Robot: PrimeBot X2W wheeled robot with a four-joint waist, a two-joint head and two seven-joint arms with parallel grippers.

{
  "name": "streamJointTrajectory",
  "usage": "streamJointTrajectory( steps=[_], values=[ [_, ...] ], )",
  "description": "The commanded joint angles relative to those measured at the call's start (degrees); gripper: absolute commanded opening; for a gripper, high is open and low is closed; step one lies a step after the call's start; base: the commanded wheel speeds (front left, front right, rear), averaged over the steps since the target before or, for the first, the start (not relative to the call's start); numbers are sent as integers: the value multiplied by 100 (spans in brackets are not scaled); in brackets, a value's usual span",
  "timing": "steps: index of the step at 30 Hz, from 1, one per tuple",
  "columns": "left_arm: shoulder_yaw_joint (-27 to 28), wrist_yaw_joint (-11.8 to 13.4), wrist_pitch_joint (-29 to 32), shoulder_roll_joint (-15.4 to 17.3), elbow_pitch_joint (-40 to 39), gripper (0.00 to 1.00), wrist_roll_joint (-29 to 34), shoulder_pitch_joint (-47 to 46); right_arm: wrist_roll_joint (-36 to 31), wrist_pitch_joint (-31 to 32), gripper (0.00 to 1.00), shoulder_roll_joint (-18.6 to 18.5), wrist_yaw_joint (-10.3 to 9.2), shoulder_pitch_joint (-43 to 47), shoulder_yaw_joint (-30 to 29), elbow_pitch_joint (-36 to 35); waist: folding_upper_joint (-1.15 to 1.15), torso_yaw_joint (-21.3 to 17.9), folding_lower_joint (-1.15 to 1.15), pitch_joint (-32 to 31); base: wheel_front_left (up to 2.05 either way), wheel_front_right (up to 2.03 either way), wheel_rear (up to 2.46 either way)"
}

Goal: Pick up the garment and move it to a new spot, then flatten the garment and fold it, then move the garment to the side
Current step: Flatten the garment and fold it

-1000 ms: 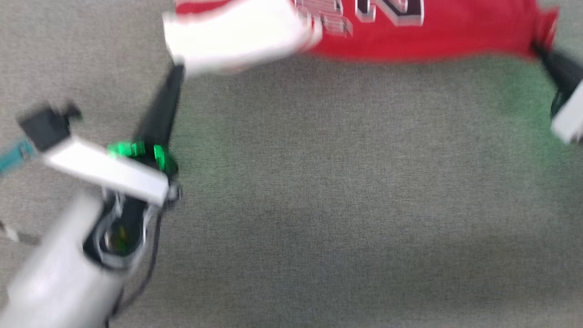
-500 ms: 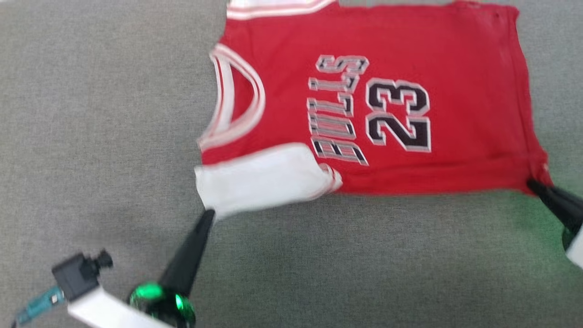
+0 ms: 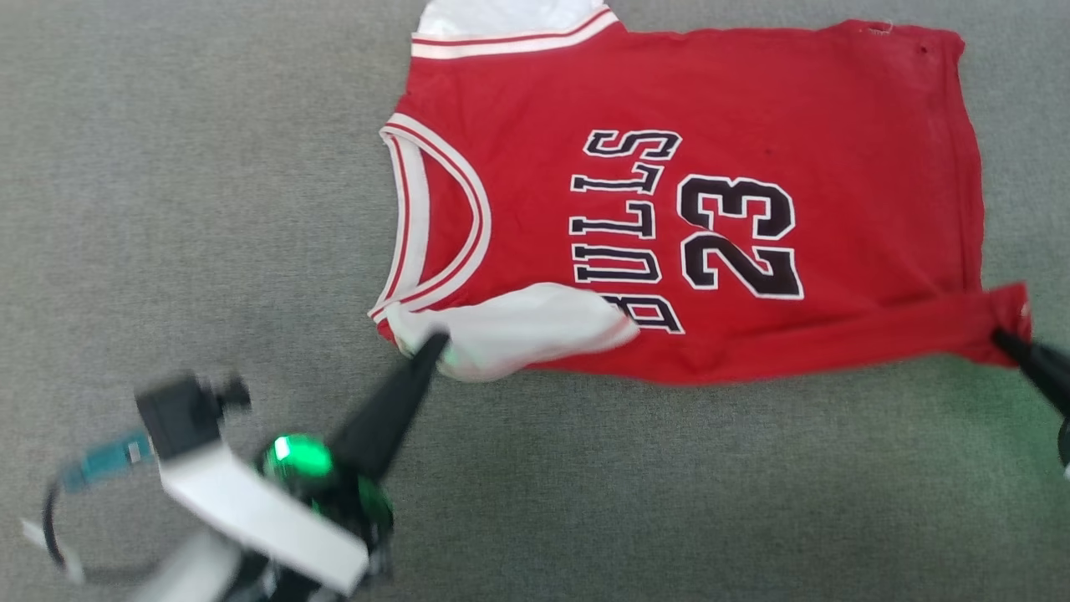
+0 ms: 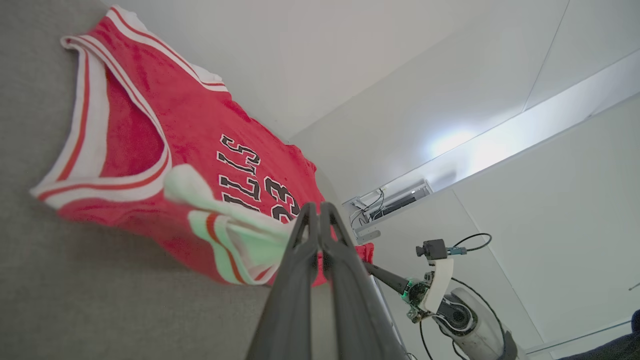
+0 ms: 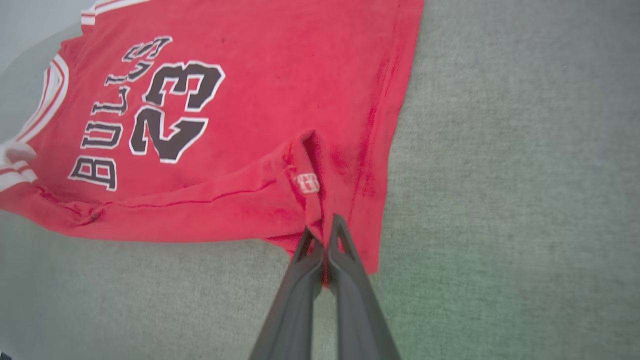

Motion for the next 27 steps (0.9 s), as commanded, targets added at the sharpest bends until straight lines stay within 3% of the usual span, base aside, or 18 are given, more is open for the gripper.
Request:
streamJointTrajectory(
  steps=[1, 11, 21, 27],
  values=[
    [18, -26, 54, 33, 89, 0, 6, -217, -41, 20, 0, 72, -1, -119, -72, 7, 0, -34, 0, 40, 0, 0, 0],
    [251, -26, 452, -4, 1356, 0, -314, -2297, -533, 207, 0, 796, -1, -1094, -376, 342, 0, -302, 0, 370, 0, 0, 0],
    [81, -26, 690, -133, 2800, 0, -415, -3304, -765, -29, 0, 1311, -1, -1962, -129, 1062, 0, -483, 0, 812, 0, 0, 0],
    [-190, -26, 705, -146, 3339, 0, -238, -3627, -816, -304, 0, 1367, -1, -2239, 93, 1481, 0, -490, 0, 1024, 0, 0, 0]
  ],
)
